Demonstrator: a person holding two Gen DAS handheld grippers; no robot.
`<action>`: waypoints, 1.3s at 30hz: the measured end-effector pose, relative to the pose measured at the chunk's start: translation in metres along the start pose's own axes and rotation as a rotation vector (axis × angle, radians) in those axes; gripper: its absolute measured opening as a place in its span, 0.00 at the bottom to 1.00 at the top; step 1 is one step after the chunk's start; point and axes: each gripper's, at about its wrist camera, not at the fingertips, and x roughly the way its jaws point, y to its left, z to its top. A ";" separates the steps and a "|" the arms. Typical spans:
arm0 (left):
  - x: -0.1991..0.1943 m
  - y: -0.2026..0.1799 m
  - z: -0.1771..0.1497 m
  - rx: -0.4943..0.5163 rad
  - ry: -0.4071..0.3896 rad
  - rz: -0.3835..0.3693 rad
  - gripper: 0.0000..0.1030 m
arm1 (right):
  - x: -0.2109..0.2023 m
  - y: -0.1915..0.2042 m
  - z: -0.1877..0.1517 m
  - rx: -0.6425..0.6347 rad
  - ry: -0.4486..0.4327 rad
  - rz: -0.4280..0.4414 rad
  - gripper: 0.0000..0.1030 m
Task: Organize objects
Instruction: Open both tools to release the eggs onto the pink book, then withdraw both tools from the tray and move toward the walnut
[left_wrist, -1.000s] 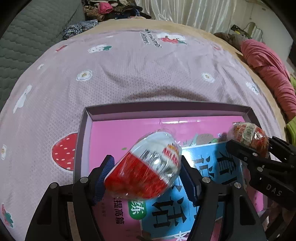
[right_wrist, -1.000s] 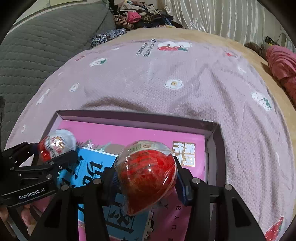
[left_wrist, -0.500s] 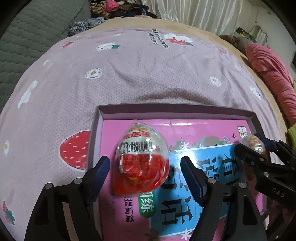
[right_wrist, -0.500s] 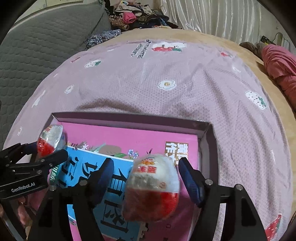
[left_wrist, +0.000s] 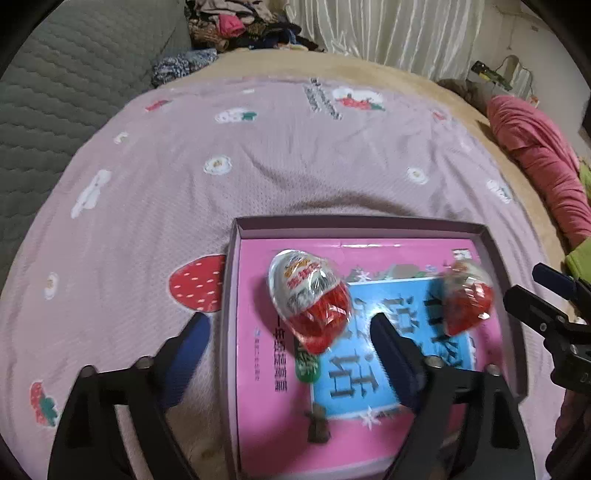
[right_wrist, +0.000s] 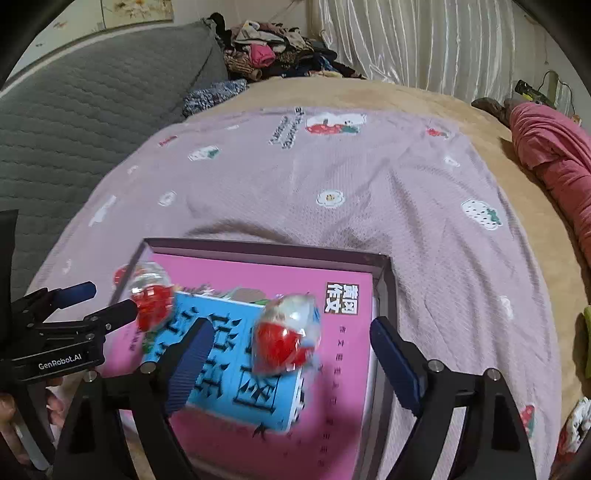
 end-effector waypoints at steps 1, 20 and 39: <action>-0.006 0.001 -0.002 0.001 -0.005 -0.004 0.93 | -0.007 0.001 -0.001 0.001 -0.007 0.000 0.85; -0.146 0.002 -0.076 0.013 -0.106 -0.042 0.93 | -0.172 0.059 -0.060 -0.112 -0.177 -0.008 0.95; -0.194 0.006 -0.168 0.055 -0.113 -0.019 0.93 | -0.218 0.075 -0.146 -0.125 -0.166 -0.001 0.95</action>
